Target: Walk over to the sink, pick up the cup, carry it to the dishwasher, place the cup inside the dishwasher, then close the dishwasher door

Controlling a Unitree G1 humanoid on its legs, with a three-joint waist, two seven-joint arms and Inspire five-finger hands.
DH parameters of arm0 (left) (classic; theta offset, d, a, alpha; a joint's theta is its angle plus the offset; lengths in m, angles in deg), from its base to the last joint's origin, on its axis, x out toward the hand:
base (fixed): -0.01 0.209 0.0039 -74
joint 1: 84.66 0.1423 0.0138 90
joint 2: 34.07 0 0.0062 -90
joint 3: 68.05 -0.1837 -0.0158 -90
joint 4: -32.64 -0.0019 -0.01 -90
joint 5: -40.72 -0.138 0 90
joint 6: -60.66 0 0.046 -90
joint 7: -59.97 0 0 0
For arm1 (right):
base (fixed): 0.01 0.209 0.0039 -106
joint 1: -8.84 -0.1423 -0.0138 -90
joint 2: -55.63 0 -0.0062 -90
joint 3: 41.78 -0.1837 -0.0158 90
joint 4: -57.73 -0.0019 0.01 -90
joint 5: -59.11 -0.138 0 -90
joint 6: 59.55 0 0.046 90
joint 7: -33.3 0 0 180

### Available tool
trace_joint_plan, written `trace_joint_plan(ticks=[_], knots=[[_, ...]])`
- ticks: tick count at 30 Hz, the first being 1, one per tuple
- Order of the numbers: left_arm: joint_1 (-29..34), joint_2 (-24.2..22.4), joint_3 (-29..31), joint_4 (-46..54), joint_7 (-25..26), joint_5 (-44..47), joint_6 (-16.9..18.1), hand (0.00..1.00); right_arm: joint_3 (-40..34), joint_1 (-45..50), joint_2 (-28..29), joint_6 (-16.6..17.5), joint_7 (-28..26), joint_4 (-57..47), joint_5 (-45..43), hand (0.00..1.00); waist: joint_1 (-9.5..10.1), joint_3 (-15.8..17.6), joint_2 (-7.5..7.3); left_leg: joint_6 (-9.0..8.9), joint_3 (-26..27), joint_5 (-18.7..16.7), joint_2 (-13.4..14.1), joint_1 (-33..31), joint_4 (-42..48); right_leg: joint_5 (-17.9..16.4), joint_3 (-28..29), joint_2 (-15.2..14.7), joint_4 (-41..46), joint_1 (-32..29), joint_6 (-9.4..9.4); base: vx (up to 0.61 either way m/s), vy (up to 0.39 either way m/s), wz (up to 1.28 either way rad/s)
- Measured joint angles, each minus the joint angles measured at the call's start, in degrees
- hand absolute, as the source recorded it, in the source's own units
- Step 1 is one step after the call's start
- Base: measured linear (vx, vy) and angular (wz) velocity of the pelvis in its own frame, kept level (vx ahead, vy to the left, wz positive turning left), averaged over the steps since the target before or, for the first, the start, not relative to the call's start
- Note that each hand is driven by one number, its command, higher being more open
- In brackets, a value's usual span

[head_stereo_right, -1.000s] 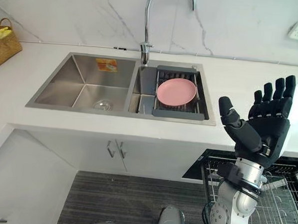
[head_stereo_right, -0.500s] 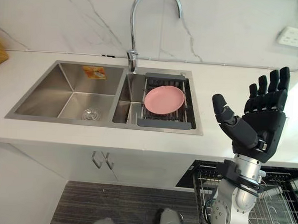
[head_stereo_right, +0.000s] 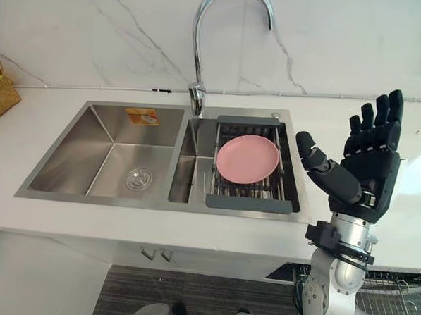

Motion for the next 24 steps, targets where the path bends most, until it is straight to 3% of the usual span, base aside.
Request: trace_joint_plan(ticks=[4, 12, 19, 24], knots=[[-0.1, 2.1, -0.7, 0.0, -0.1, 0.0, 0.5, 1.0, 0.1, -0.7, -3.6, -2.9, -1.4, 0.0, 13.8, 1.0, 0.65, -0.6, -1.61, -0.01, -0.5, 0.4, -0.2, -0.3, -1.0, 0.0, -0.9, 0.0, -0.7, -0.2, 0.02, 0.01, -0.003, 0.09], [0.0, 6.1, -1.2, 0.0, -0.5, -0.1, 0.9, 1.0, 0.0, -7.9, -18.6, -12.9, -10.0, 1.9, 32.6, 1.0, 1.17, -2.2, -5.33, 0.39, -1.3, 2.0, -0.8, -1.4, -3.3, -0.4, -1.5, -0.3, 0.0, -2.2, 0.16, -0.07, -0.002, 0.05], [-0.3, 7.7, 0.8, 0.1, -0.7, -0.7, 0.6, 1.0, 1.4, -12.5, -23.5, -17.1, -19.8, 5.2, 44.2, 1.0, 1.75, -2.7, -8.25, 0.65, -1.6, 2.8, -1.1, -1.7, -3.7, -0.5, -1.7, -0.6, 1.1, -3.3, 0.16, -0.01, 0.003, 0.01], [-0.3, 7.8, 2.2, 0.1, -0.8, -0.7, -0.2, 1.0, 4.5, -15.9, -24.4, -18.0, -23.9, 6.8, 49.2, 1.0, 1.89, -2.8, -9.05, 0.69, -1.5, 2.8, -1.2, -1.7, -3.6, -0.5, -1.6, -0.6, 1.2, -3.3, 0.21, 0.0, 0.0, 0.0]])
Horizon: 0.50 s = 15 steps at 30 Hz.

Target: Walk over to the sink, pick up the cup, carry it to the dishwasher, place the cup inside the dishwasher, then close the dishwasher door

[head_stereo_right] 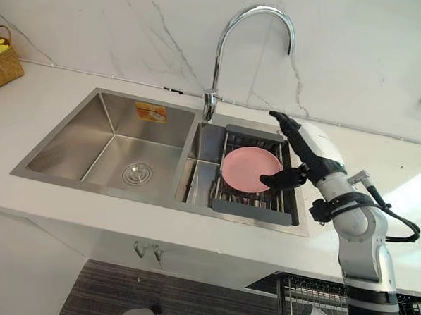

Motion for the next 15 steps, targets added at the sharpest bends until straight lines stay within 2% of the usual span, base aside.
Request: trace_joint_plan(ticks=[6, 11, 15], knots=[[0.0, 0.3, 1.1, 0.4, -0.8, 0.0, -0.4, 1.0, 3.0, -2.9, -1.5, 0.2, -4.0, 1.5, 5.2, 1.0, 0.64, 0.2, -1.02, 0.02, -0.1, 0.0, 0.0, 0.0, 0.3, 0.1, -0.1, 0.1, -0.4, 0.4, 0.04, 0.0, 0.0, 0.0], [0.0, 0.2, 1.6, 0.6, -1.1, -0.3, -0.5, 1.0, 3.1, -3.5, -1.7, 0.3, -6.9, 1.7, 7.5, 1.0, 1.02, 0.2, -1.18, 0.03, -0.2, 0.0, 0.0, 0.0, 0.3, 0.4, -0.2, 0.2, -1.0, 0.8, 0.04, 0.0, 0.0, 0.0], [0.1, 0.1, 1.7, 0.9, -1.2, -1.1, -0.5, 1.0, 3.5, -3.5, -1.8, 1.3, -7.2, 1.8, 10.0, 1.0, 1.05, 0.2, -1.25, 0.03, -0.5, 0.0, 0.0, 0.1, 0.3, 0.4, -0.5, 0.2, -1.1, 1.0, 0.04, 0.0, -0.002, 0.03]])
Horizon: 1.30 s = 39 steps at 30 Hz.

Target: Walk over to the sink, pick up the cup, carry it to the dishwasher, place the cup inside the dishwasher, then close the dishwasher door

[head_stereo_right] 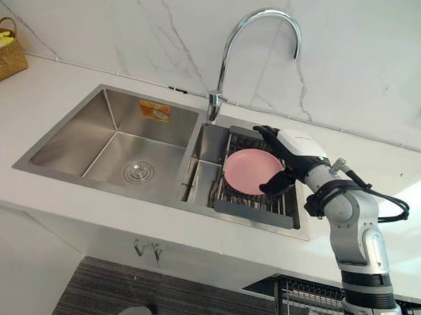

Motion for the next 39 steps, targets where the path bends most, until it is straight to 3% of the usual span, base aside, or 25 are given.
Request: trace_joint_plan(ticks=[4, 10, 17, 24, 28, 39], knots=[[0.1, -0.1, 0.0, 0.1, 0.0, -0.3, 0.0, 1.0, 1.9, 0.0, -0.3, 3.2, 0.1, 0.2, 5.5, 1.0, 0.05, 0.0, -0.03, 0.02, -0.6, 0.0, -0.1, 0.2, -0.1, 0.0, -0.5, 0.0, -0.2, 0.5, 0.0, 0.0, -0.002, 0.07], [0.1, -0.2, -0.1, 0.1, 0.0, -0.3, 0.0, 1.0, 3.7, 0.0, -0.4, 4.6, 1.1, 1.3, 8.5, 1.0, 0.07, 0.0, -0.04, 0.05, -0.7, 0.2, -0.2, 0.4, -0.5, 0.0, -0.5, 0.0, -0.3, 0.6, 0.0, 0.0, 0.0, 0.01], [0.4, -0.3, -1.8, 0.3, 0.0, -0.2, 0.0, 1.0, 4.1, 3.2, -0.4, 5.4, 6.8, 3.5, 12.2, 1.0, 0.08, 0.1, 0.17, -0.03, -1.3, 0.7, -0.9, 0.4, -1.0, 0.1, -1.2, -0.2, -1.0, 0.8, 0.22, 0.0, 0.01, 0.04], [0.5, -1.1, -2.1, 0.3, 0.0, -0.2, 0.0, 1.0, 4.3, 6.4, -0.4, 5.5, 12.4, 6.9, 16.8, 1.0, -0.18, 0.7, 1.37, 0.17, -2.0, 1.0, -1.4, 0.4, -1.0, 0.4, -1.9, -0.5, -1.7, 1.4, 0.5, -0.01, 0.014, 0.04], [0.5, -2.6, -3.3, 0.3, 0.0, -0.1, 0.1, 1.0, 4.3, 6.6, -0.4, 5.6, 15.1, 7.4, 17.6, 1.0, -0.56, 1.3, 2.92, 0.28, -2.6, 1.6, -1.9, 0.4, -1.7, 0.6, -2.4, -0.9, -1.9, 1.4, 0.74, -0.02, 0.024, 0.07], [0.2, -3.4, -4.2, 0.3, 0.0, 0.2, 0.1, 1.0, 4.2, 6.6, -0.4, 5.6, 18.5, 10.0, 19.5, 1.0, -0.62, 1.9, 4.0, 0.45, -3.7, 1.7, -2.3, 0.3, -2.0, 0.7, -3.2, -1.0, -2.3, 1.7, 0.91, 0.0, 0.005, 0.03]])
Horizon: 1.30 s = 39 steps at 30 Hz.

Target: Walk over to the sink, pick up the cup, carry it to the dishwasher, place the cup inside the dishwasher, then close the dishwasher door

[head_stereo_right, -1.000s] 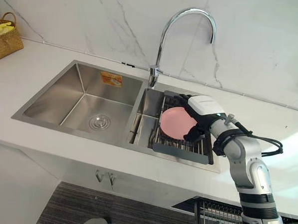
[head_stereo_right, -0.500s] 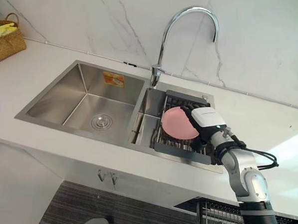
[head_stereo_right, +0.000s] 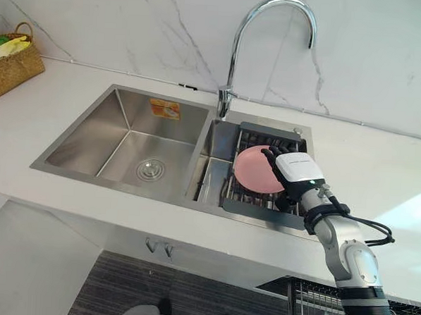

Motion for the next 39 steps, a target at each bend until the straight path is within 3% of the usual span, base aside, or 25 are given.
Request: trace_joint_plan(ticks=[11, 22, 23, 31, 36, 39], knots=[[0.0, -0.7, -1.3, 0.0, 0.1, 0.1, 0.0, 1.0, 0.2, -0.3, -0.5, 1.7, 2.3, 3.3, 4.0, 1.0, 0.14, -0.4, 1.22, -0.02, -0.8, 0.1, -0.2, -0.3, -0.1, 0.1, -0.9, 0.0, -0.5, 0.4, 0.08, 0.0, 0.003, 0.04], [0.0, -0.7, -2.2, 0.0, 0.1, 1.1, 0.0, 1.0, 3.8, -2.2, -1.5, 2.8, 5.4, 9.6, 8.4, 1.0, 0.51, -0.5, 1.27, 0.05, -1.9, 0.7, -0.4, -0.3, -0.8, 0.1, -2.0, 0.0, -0.8, 0.8, 0.09, -0.01, 0.004, 0.05], [0.1, -0.7, -2.2, 0.0, 0.1, 1.2, 0.0, 1.0, 3.8, -2.3, -1.5, 3.2, 6.0, 9.8, 9.0, 0.0, 0.53, -0.5, 1.27, 0.05, -2.0, 0.7, -0.4, -0.3, -0.8, 0.1, -2.1, 0.0, -0.8, 0.8, 0.09, 0.0, 0.0, 0.0], [0.2, -0.8, -2.3, 0.0, 0.2, 1.3, 0.0, 1.0, 4.3, -2.4, -1.9, 5.2, 13.1, 12.6, 11.9, 0.0, 0.61, -0.5, 1.24, 0.07, -2.4, 1.0, -0.4, -0.3, -1.1, 0.1, -2.5, 0.0, -0.8, 0.9, 0.09, 0.0, 0.0, 0.0], [0.3, -0.9, -2.3, 0.0, 0.4, 1.2, 0.4, 1.0, 4.9, -2.4, -2.0, 6.6, 21.5, 12.7, 14.0, 0.0, 0.6, -0.4, 1.22, 0.09, -2.9, 1.1, -0.5, -0.3, -1.1, 0.1, -2.8, 0.0, -0.8, 1.0, 0.12, 0.0, 0.003, 0.03], [0.8, -1.2, -2.4, 0.0, 1.7, 1.2, 1.4, 1.0, 4.7, -4.4, -2.0, 6.6, 29.7, 12.0, 14.4, 0.0, 0.23, -0.5, 1.22, 0.09, -3.1, 1.1, -0.6, -0.3, -1.1, 0.1, -3.0, 0.0, -1.2, 1.2, 0.15, -0.01, 0.006, 0.04]])
